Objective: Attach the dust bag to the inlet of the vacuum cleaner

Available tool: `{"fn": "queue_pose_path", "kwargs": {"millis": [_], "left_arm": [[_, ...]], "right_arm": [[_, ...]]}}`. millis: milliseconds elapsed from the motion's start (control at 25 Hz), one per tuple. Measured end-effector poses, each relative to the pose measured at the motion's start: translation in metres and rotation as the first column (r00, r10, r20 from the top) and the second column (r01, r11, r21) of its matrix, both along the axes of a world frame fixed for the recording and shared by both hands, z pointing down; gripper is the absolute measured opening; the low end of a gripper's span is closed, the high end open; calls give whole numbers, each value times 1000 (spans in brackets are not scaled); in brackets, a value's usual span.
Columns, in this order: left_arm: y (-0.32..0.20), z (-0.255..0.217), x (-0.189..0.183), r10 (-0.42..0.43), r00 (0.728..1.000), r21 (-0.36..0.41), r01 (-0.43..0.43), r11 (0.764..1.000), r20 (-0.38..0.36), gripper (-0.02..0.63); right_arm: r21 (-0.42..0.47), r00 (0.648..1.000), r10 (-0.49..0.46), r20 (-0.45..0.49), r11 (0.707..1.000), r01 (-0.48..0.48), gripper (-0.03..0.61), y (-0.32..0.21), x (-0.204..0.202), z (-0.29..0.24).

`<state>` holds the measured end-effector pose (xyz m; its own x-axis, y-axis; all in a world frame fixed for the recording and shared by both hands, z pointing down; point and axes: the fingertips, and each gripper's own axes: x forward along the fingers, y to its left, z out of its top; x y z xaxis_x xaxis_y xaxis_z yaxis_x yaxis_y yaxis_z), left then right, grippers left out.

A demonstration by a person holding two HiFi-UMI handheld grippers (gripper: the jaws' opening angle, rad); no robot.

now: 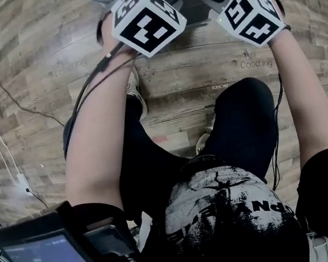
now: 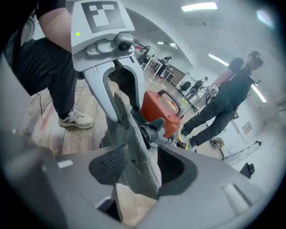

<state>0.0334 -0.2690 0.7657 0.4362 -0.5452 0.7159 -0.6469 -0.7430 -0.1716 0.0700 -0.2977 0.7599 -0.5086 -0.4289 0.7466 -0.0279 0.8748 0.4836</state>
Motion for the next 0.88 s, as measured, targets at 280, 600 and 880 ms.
{"fn": "queue_pose_path", "kwargs": {"millis": [280,600,880], "left_arm": [[-2,-19,4,-21,997,79,27,997,-71,8],[9,-56,29,25,963,159,19,987,-268,5],[17,-67,27,56,945,218,17,976,-323,5]], "right_arm": [[-25,975,47,217,999,-43,36,21,-11,-28],[-112,905,110,412,991,-70,3,36,-18,-47],[-82,875,136,464,991,-110,5,39,-5,-66]]}}
